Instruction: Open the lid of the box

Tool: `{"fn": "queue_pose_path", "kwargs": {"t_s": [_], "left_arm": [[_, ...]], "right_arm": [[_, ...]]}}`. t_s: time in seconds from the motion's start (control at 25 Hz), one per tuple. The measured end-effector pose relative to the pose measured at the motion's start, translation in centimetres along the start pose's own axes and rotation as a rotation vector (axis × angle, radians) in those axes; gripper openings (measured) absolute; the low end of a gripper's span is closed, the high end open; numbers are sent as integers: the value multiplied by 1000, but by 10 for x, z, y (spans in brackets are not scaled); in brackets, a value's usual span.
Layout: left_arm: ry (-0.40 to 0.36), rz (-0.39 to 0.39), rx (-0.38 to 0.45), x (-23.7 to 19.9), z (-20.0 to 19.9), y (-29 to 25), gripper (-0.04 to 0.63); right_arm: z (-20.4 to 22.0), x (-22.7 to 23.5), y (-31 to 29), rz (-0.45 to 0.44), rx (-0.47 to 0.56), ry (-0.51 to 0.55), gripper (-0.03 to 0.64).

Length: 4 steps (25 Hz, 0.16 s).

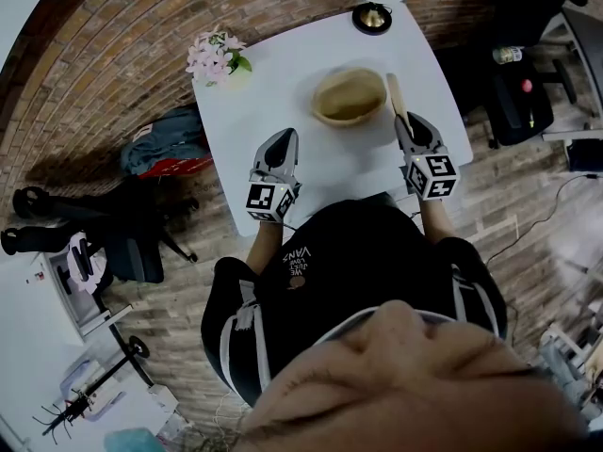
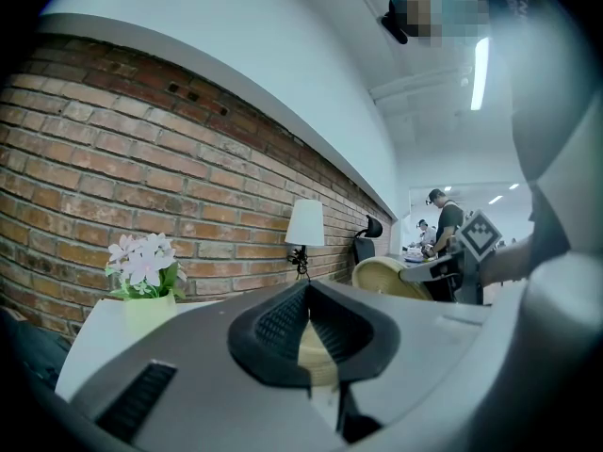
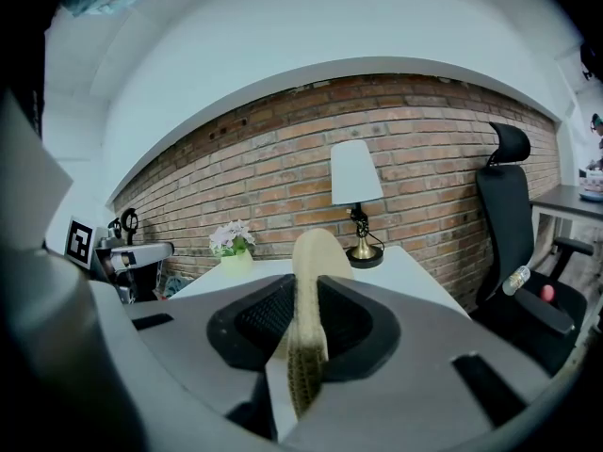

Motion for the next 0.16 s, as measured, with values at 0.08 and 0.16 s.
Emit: {"fn": "queue_pose_path", "kwargs": {"t_s": [0.08, 0.16], "left_arm": [[0, 0, 0, 0, 0, 1, 11], [-1, 0, -2, -1, -1, 2, 11]], "right_arm": [[0, -1, 0, 1, -1, -2, 71], [0, -2, 0, 1, -2, -2, 71]]}}
Point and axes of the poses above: the fingertips, and each gripper's own axes: y backward along the fingers, x to its right, z out of its underside, the point moved 10 cm from there along y, backward along the fingers, and after that the axes turned 13 degrees about z, right-handed, at the moved point
